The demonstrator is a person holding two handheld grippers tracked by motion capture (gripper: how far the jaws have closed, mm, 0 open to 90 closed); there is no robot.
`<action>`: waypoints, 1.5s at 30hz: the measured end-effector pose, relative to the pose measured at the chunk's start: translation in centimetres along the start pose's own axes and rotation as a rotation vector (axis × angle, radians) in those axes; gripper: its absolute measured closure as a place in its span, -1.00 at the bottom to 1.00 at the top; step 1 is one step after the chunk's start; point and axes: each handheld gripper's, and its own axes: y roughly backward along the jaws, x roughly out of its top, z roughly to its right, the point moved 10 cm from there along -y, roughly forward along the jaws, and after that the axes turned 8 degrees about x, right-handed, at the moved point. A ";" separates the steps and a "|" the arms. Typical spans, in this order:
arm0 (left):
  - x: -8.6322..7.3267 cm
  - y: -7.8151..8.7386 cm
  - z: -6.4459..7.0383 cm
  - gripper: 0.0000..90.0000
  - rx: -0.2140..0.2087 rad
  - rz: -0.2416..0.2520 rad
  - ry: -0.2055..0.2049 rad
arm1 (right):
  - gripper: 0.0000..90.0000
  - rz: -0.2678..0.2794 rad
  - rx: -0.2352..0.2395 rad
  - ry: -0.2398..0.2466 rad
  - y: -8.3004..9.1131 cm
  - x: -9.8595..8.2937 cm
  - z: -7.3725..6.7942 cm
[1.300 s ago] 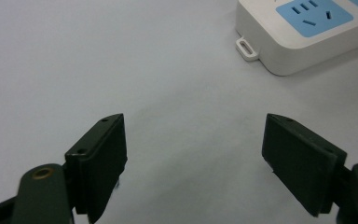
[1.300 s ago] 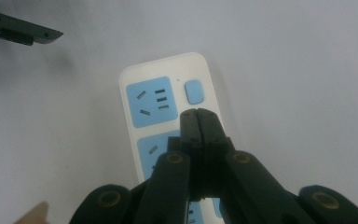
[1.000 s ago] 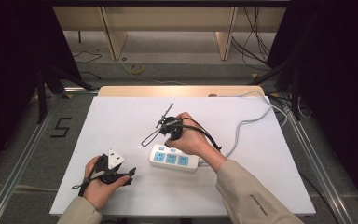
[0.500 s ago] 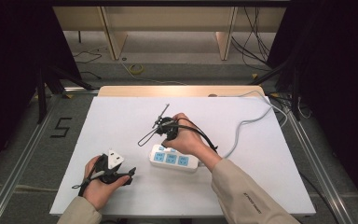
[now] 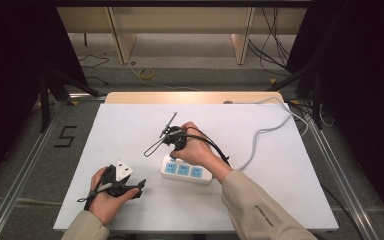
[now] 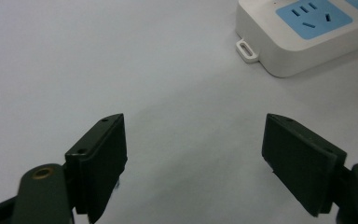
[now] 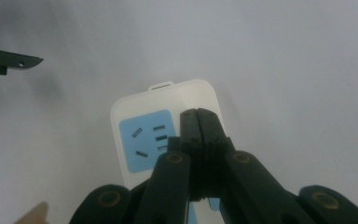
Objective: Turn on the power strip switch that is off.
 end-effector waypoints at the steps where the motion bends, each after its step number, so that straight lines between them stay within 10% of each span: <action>1: 0.0 0.0 0.0 -0.51 0.000 0.000 0.000 | 1.00 0.003 0.001 -0.003 -0.1 0.1 0.0; 45: 0.0 0.0 0.0 -0.51 0.000 0.000 -0.001 | 1.00 -0.014 0.006 -0.037 -1.7 0.2 0.5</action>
